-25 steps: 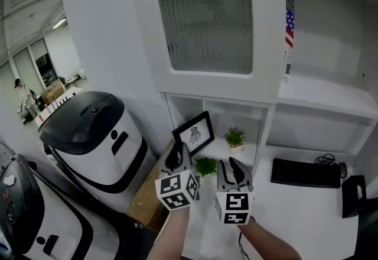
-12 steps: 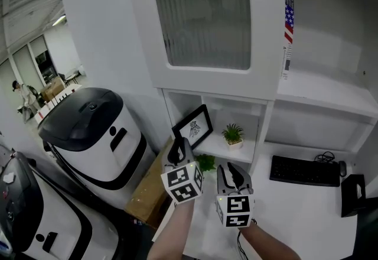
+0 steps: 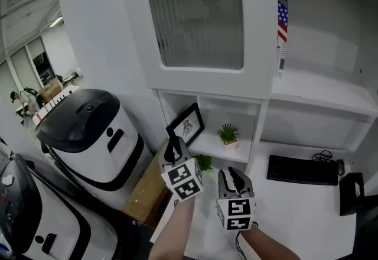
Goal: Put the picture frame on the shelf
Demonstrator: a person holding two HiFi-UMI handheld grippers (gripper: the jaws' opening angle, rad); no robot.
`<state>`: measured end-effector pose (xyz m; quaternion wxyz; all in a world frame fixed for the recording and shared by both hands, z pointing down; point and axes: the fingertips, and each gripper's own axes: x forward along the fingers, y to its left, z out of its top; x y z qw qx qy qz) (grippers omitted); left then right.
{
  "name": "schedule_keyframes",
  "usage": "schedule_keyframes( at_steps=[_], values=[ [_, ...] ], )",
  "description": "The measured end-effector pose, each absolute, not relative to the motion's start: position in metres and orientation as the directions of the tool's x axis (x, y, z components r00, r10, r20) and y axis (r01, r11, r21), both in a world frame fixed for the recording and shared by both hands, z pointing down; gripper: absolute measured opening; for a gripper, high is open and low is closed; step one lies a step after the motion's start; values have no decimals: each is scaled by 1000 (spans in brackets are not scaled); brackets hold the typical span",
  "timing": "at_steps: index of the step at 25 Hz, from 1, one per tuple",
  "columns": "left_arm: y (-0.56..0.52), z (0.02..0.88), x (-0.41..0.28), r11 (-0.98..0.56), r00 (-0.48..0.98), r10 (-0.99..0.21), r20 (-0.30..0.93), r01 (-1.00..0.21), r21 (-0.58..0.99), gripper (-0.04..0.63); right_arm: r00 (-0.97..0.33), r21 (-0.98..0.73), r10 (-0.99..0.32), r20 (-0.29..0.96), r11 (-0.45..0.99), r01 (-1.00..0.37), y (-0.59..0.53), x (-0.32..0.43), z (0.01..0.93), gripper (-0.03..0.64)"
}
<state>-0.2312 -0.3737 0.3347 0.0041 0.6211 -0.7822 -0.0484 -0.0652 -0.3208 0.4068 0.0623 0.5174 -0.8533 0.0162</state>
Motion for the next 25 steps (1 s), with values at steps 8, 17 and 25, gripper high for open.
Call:
schedule_keyframes(
  at_steps=[8, 17, 25],
  values=[
    [-372, 342, -231, 272, -276, -961, -36, -959, 85, 75, -455, 34, -881, 133, 463, -886, -319, -58, 412, 89],
    [-380, 359, -223, 206, -204, -979, 28, -967, 152, 117, -461, 23, -875, 146, 469, -883, -317, -53, 415, 89],
    [-369, 375, -214, 137, -128, -990, 57, -971, 197, 193, -464, 12, -872, 155, 471, -882, -314, -48, 421, 89]
  ],
)
